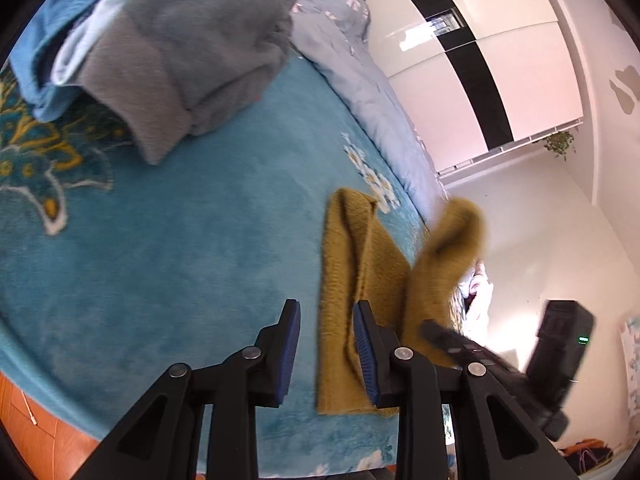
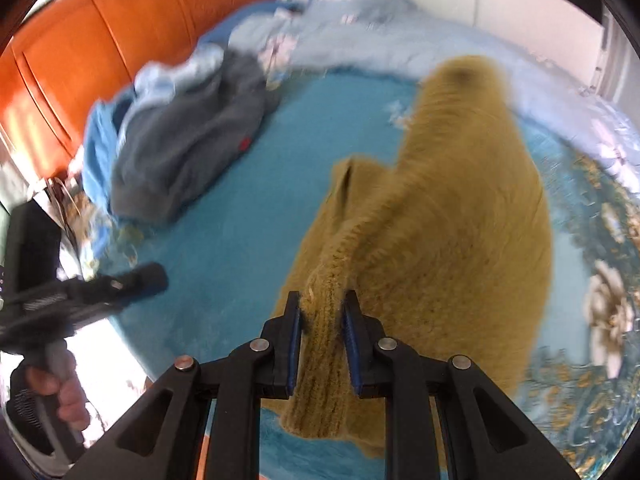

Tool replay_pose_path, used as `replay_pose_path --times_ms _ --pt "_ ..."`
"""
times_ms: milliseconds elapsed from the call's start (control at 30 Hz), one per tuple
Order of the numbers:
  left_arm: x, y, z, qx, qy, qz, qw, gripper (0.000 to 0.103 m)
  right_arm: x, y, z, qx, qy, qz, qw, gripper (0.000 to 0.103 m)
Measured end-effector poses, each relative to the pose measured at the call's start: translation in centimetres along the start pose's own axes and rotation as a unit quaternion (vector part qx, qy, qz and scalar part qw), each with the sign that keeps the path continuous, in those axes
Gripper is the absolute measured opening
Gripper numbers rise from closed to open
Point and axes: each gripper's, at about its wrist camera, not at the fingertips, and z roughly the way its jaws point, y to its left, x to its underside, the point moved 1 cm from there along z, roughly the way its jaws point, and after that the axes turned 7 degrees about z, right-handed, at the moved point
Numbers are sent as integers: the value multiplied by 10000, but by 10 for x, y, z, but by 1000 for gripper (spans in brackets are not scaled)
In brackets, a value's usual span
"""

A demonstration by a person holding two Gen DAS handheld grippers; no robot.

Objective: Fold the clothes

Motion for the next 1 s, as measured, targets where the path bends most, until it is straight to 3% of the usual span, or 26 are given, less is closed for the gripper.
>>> replay_pose_path --times_ms 167,467,567,700,1000 --pt "2 8 -4 -15 43 -73 10000 35 4 8 24 8 220 104 9997 21" --pt "10 -19 21 311 386 162 9986 39 7 12 19 -81 177 37 9998 23" --pt "13 -29 26 420 490 296 9975 46 8 8 8 -298 55 181 9994 23" --pt "11 -50 38 564 570 688 9944 56 8 -10 -22 -295 -339 411 9981 36" --pt "-21 -101 108 678 789 1858 9771 66 38 -82 -56 -18 -534 1205 9913 37"
